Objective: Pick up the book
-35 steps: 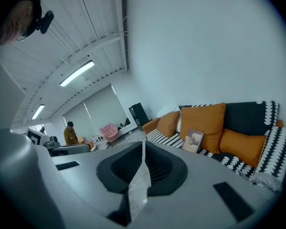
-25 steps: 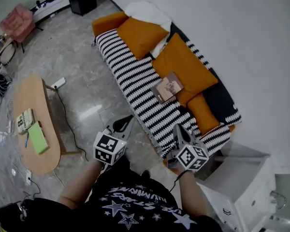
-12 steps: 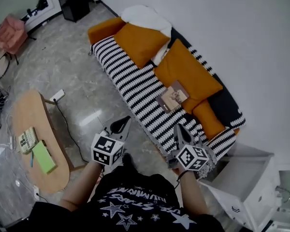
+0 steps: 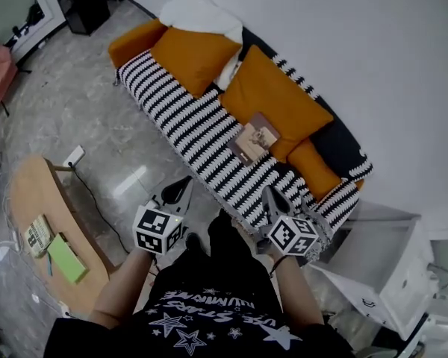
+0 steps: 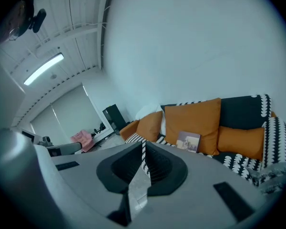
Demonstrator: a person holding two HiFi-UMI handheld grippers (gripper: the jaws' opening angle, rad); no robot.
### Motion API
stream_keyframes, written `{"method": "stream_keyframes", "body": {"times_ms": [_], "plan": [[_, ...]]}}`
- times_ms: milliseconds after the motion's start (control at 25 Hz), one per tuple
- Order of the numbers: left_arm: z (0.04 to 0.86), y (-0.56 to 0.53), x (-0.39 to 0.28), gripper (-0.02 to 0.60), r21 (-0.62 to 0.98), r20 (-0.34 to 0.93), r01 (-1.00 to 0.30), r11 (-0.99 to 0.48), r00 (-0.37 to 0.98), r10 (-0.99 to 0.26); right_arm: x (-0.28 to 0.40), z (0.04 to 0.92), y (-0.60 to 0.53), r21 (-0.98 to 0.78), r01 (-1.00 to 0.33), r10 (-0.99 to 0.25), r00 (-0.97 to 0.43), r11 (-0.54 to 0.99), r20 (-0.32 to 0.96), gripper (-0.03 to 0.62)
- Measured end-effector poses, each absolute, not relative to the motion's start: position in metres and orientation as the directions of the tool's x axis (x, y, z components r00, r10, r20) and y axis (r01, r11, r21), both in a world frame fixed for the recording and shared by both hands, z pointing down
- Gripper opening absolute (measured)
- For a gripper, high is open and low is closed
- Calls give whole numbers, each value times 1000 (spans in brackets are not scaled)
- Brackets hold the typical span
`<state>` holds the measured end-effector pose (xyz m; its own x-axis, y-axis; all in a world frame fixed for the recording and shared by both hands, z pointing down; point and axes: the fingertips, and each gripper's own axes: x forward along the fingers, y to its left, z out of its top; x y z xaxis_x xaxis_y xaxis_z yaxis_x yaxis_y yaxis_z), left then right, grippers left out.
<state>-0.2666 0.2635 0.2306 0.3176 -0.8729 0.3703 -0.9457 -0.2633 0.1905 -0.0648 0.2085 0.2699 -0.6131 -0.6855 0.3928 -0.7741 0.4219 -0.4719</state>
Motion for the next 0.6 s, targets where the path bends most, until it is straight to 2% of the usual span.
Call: {"method": "stream_keyframes", "body": {"times_ms": [400,600], "plan": [[232,190,-256,7,145,413,-957,-250,288,-864,-19,299,113,-516,-802,-733,-541,302,412,34],[241,144,-230,8,145,414,-951,-273,309,-857,-8,327,79,-566,-772,-697,-575,289,429,34]]}}
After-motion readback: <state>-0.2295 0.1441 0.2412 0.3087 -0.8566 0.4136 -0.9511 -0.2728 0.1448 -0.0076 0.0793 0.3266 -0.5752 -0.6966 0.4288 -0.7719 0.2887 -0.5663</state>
